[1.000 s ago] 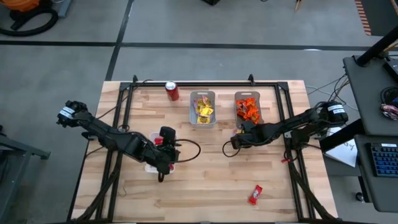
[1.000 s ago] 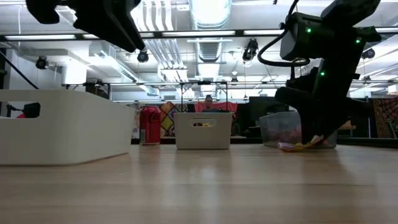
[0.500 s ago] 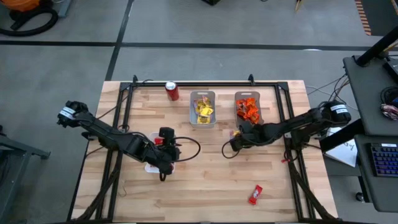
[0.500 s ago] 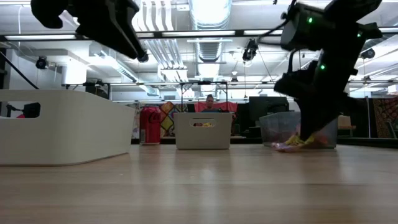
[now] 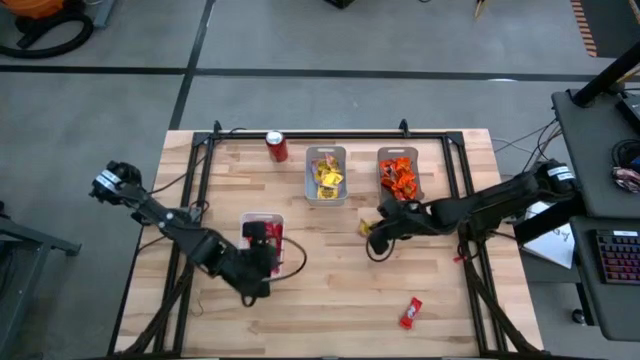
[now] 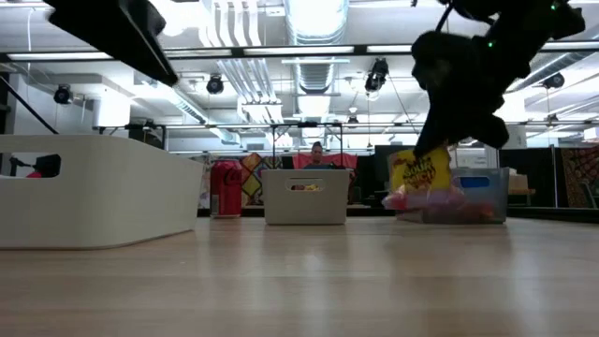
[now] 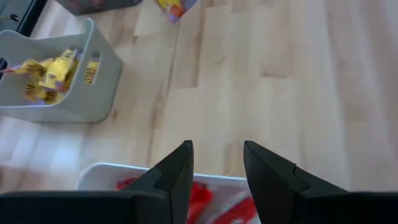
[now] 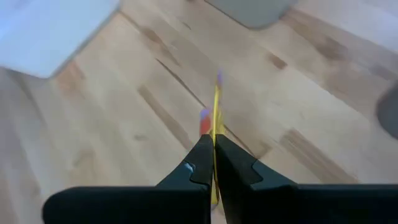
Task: Sort candy
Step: Put the yellow candy into the gray bin
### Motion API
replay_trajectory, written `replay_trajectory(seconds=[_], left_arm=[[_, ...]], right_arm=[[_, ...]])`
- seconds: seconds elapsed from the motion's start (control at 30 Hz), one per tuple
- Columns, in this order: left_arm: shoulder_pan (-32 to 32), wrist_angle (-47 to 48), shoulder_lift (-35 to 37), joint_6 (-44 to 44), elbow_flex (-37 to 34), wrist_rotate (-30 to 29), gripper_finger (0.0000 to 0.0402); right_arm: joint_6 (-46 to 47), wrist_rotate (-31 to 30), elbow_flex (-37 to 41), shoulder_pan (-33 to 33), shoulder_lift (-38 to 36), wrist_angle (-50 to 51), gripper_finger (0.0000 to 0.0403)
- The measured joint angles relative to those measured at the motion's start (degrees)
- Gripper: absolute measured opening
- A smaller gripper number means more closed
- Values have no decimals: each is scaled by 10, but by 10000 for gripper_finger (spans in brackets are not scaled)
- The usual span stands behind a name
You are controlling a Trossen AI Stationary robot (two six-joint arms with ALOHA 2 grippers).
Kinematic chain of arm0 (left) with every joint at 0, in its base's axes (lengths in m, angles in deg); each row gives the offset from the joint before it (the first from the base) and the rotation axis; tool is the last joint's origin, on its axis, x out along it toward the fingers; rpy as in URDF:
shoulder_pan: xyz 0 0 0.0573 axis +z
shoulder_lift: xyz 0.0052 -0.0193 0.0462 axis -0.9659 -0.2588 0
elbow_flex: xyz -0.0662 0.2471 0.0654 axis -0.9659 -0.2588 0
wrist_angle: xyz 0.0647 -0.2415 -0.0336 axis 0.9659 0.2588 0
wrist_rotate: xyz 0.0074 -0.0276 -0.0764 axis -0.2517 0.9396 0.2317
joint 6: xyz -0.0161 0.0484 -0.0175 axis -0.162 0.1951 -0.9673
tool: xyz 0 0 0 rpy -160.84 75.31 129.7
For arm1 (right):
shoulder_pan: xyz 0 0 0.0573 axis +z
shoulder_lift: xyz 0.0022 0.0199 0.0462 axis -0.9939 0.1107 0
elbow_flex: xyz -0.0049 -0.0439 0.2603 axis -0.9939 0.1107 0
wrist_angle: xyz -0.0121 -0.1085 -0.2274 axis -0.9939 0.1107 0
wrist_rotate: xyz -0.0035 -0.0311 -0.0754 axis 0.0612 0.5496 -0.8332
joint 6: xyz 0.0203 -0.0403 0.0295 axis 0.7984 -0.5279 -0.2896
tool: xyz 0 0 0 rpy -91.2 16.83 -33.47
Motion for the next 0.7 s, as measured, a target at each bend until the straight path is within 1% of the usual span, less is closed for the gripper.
replay_trajectory(seconds=[0.1,0.23,0.3,0.37,0.5,0.7], left_arm=[[-35,0,0,-45,0,-28,126],[-82,-1,0,-97,0,-93,126],[-101,-1,0,-121,0,-124,126],[-114,-2,0,-142,0,-136,126],[-129,-5,-1,-173,0,-138,126],[-132,-12,-13,-176,0,-139,126]], right_arm=[[-32,3,0,0,-11,-16,9],[-76,6,0,-5,-14,-60,9],[-99,27,0,-14,-14,-90,9],[-119,54,-1,-24,-13,-102,9],[-170,63,-1,-34,-13,-69,9],[-210,74,-1,-34,-8,50,9]])
